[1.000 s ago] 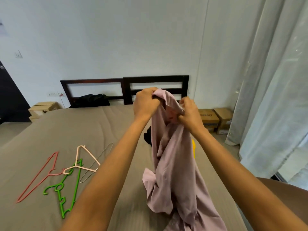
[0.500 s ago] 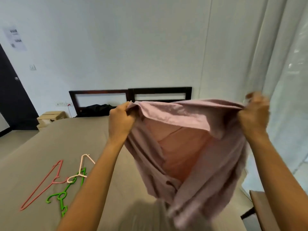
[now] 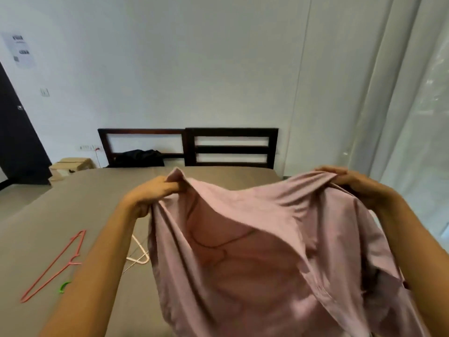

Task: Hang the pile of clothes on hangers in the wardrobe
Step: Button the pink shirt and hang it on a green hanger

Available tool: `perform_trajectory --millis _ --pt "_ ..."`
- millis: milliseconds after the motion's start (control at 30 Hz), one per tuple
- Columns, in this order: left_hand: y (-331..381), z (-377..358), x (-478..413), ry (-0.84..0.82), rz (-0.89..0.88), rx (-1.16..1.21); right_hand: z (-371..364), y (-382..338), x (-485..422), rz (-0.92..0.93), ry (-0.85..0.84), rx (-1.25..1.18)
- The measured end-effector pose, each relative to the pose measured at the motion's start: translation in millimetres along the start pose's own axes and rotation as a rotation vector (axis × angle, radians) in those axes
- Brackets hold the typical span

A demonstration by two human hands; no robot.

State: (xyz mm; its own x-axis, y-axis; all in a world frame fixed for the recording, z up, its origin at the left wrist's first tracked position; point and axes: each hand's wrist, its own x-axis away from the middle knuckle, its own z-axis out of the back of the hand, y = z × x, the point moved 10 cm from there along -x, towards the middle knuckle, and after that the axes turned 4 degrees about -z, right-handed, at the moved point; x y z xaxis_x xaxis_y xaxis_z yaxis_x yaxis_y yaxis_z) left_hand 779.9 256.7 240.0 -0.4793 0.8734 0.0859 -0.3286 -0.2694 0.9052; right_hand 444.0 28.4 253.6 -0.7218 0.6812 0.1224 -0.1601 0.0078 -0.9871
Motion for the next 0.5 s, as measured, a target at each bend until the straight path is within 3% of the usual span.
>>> perform_trajectory --millis 33,133,267,300,400,500 --pt "-0.9 -2.8 -7.1 0.055 0.0 0.069 1.4 1.3 -10.9 0.032 0.118 0.035" --pt "-20.9 -21.3 -27.0 0.23 0.063 0.146 -4.9 44.3 -50.9 -0.07 0.373 0.47" --pt "-98.4 -71.2 -49.3 0.187 0.238 0.129 -39.0 146.2 -79.8 -0.388 0.214 0.954" --pt "-122.4 -82.9 -52.6 0.144 0.292 0.11 -48.4 167.0 -79.7 -0.431 0.168 0.967" --pt "-182.4 -111.2 -56.5 0.024 0.413 0.095 -60.1 224.1 -74.0 -0.584 0.124 0.612" --pt "-217.4 -121.8 -68.6 0.043 0.447 0.221 -63.0 267.9 -78.6 -0.755 -0.011 0.319"
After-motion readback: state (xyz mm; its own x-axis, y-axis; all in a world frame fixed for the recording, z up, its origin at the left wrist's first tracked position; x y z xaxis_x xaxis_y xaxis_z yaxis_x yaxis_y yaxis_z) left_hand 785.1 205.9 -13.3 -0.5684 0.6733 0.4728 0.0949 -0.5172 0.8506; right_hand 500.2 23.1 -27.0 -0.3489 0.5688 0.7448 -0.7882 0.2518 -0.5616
